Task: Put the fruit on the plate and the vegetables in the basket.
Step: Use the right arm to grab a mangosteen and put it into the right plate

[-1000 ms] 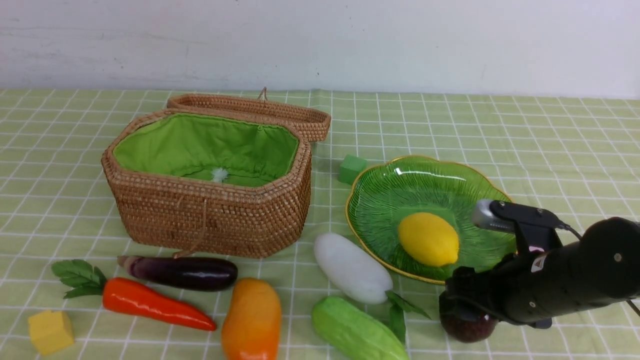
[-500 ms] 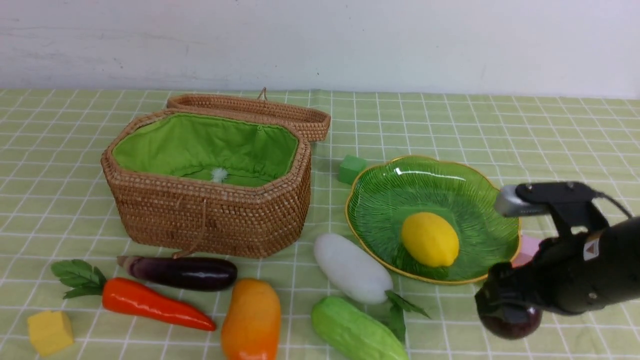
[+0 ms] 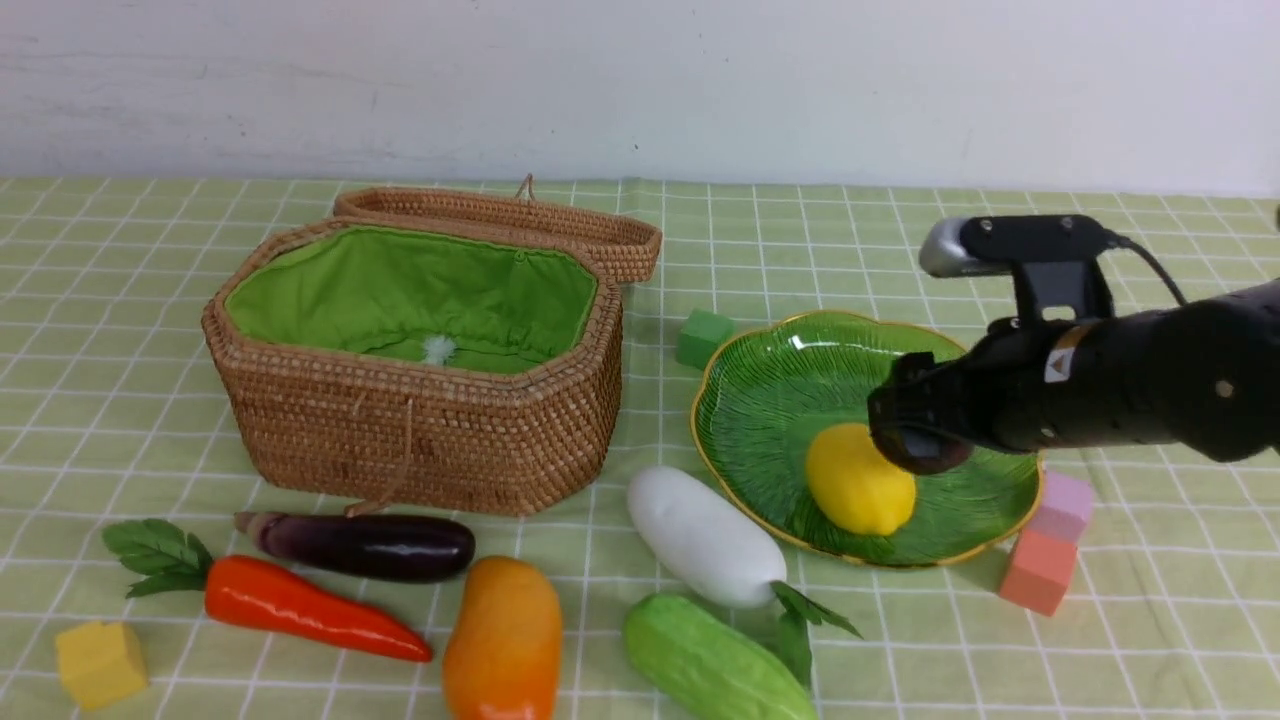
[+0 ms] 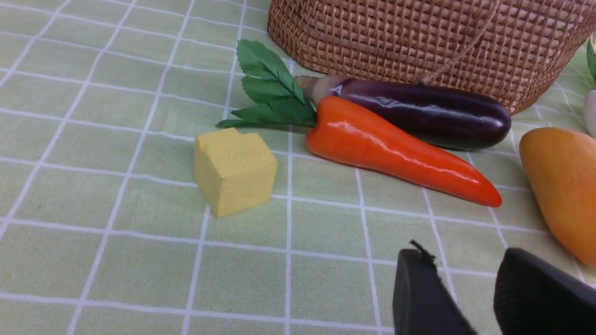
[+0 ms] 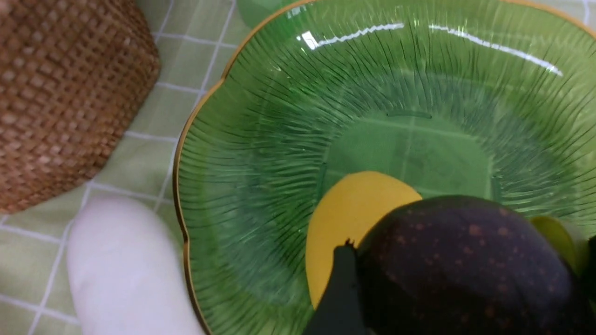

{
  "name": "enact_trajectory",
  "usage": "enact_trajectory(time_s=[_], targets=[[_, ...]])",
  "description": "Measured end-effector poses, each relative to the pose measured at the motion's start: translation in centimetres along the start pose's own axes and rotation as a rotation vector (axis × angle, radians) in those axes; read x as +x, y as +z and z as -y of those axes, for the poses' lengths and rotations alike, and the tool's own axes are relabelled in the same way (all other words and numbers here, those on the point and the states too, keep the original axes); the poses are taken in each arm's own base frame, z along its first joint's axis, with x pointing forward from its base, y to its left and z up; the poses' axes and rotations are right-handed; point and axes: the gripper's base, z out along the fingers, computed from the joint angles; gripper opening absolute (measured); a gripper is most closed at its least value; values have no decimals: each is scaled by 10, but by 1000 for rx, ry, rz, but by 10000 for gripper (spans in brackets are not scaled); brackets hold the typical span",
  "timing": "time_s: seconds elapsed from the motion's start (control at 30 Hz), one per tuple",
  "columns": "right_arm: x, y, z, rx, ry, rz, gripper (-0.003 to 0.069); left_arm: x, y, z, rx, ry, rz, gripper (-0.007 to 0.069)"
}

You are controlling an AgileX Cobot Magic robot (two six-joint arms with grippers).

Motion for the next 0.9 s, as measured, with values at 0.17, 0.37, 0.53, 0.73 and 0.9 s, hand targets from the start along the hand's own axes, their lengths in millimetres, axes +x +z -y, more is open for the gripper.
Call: enact_trajectory(time_s=[0.17,0.37,0.53,0.73,0.9], targets=[[-2,21,0,4,64,-14,589,0,0,0,0,0,0,238],[-3,22,0,8,63,-22,589,0,0,0,0,0,0,238],[-2,17,0,15,52,-47,593,0,0,0,0,0,0,238],[-4,2,-1,16,51,-62,596,0,0,0,0,0,0,238],[-9,-9,-2,10,51,-36,596,0,0,0,0,0,0,238]])
